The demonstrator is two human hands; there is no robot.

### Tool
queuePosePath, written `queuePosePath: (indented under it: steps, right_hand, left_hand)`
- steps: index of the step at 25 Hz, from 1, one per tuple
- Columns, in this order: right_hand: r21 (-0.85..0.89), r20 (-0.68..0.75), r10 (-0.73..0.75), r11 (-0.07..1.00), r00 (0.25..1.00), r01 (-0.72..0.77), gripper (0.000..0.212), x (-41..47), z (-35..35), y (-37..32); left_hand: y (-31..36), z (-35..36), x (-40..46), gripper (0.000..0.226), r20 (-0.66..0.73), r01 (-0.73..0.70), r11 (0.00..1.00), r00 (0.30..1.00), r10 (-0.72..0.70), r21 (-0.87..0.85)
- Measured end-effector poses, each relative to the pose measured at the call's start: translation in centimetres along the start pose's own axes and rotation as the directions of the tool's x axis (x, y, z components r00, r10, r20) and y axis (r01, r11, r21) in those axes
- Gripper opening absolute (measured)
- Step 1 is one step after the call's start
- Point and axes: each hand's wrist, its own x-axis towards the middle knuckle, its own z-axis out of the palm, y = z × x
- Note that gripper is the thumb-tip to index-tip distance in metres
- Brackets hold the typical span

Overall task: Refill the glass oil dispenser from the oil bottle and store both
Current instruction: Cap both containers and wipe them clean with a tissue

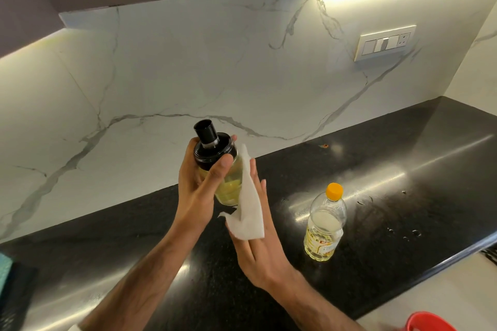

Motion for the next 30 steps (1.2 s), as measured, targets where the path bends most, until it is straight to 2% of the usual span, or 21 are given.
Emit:
queuePosePath:
  steps: [3,6,9,11,14,17,19,21,23,25,28,30]
  right_hand:
    - [-0.195,-0.016,-0.047,0.98,0.999,0.043,0.081,0.3,0.3,-0.1]
    - [-0.333,0.067,-0.15,0.929,0.986,0.163,0.084,2.4,-1.1,-0.8]
    - [-0.36,0.186,-0.196,0.898,0.963,0.253,0.099,4.2,-2.5,-1.0]
    - [-0.377,0.182,-0.205,0.888,0.962,0.261,0.106,4.4,-2.5,-0.8]
    - [-0.367,0.132,-0.187,0.903,0.973,0.224,0.099,2.6,-1.3,0.1]
    - [-0.39,0.084,-0.199,0.895,0.976,0.216,0.094,1.1,-0.6,1.7]
    - [-0.286,0.042,-0.156,0.945,0.987,0.161,0.103,1.2,-0.6,2.1]
    - [-0.01,-0.013,-0.002,1.0,1.0,0.002,0.111,1.6,-0.8,1.7]
    - [0.093,-0.03,0.105,0.99,0.994,-0.101,0.095,1.9,-0.9,1.6]
    - [0.026,-0.005,0.201,0.979,0.98,-0.2,0.067,1.7,-1.0,1.4]
    - [0.095,0.012,0.118,0.988,0.993,-0.118,0.05,1.4,-1.9,1.6]
    - [0.103,0.114,0.138,0.983,0.984,-0.15,0.034,1.6,-3.0,1.0]
  left_hand:
    - [-0.1,0.4,-0.2,0.062,0.016,0.014,0.999,1.0,-0.014,0.032]
    - [0.0,0.6,-0.2,0.061,0.014,0.043,0.999,0.999,-0.043,0.015]
    - [0.3,0.5,0.0,0.048,0.004,0.072,0.997,0.997,-0.072,-0.019]
    - [0.5,0.5,0.0,0.053,-0.025,0.068,0.997,0.997,-0.068,-0.023]
    - [0.4,0.3,0.0,0.064,-0.072,0.048,0.999,0.996,-0.048,0.007]
    - [0.2,-0.1,0.2,0.056,-0.094,0.072,0.997,0.993,-0.073,-0.015]
    - [0.1,0.0,0.2,0.045,-0.085,0.097,0.994,0.991,-0.101,-0.047]
    - [0.0,0.5,0.1,0.044,-0.07,0.147,0.986,0.986,-0.153,-0.083]
    - [0.0,0.7,0.0,0.052,-0.051,0.192,0.98,0.979,-0.195,-0.056]
    - [0.1,0.8,0.0,0.056,-0.014,0.222,0.975,0.975,-0.222,-0.019]
    - [0.4,0.0,0.5,0.055,0.136,0.233,0.972,0.965,-0.225,-0.041]
    - [0.9,-0.4,0.8,0.065,0.205,0.212,0.976,0.959,-0.197,-0.055]
